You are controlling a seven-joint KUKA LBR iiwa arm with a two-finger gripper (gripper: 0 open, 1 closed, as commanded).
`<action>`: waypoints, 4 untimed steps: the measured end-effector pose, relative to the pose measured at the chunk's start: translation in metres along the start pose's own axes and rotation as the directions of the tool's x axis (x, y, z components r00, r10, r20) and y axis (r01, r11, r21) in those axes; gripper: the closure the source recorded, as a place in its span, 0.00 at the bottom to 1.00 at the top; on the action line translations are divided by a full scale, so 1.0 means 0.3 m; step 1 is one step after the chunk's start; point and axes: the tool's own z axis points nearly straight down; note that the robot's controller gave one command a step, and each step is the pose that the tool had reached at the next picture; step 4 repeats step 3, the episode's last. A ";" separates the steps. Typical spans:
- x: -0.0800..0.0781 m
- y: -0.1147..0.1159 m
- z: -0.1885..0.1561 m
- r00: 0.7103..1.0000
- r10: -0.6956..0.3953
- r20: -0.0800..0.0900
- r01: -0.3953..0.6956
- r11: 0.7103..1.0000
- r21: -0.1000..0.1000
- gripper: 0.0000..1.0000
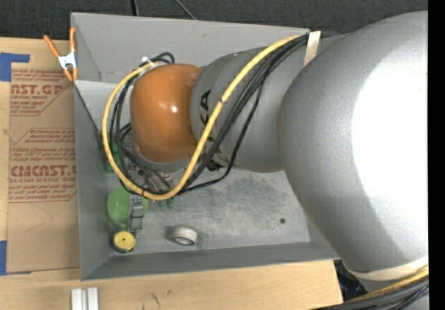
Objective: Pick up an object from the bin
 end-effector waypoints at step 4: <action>0.023 -0.064 -0.310 1.000 -0.016 0.006 0.016 1.000 -0.003 1.00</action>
Offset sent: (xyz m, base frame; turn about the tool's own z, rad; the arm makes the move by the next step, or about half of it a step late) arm 0.0041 -0.0099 -0.0785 -0.0187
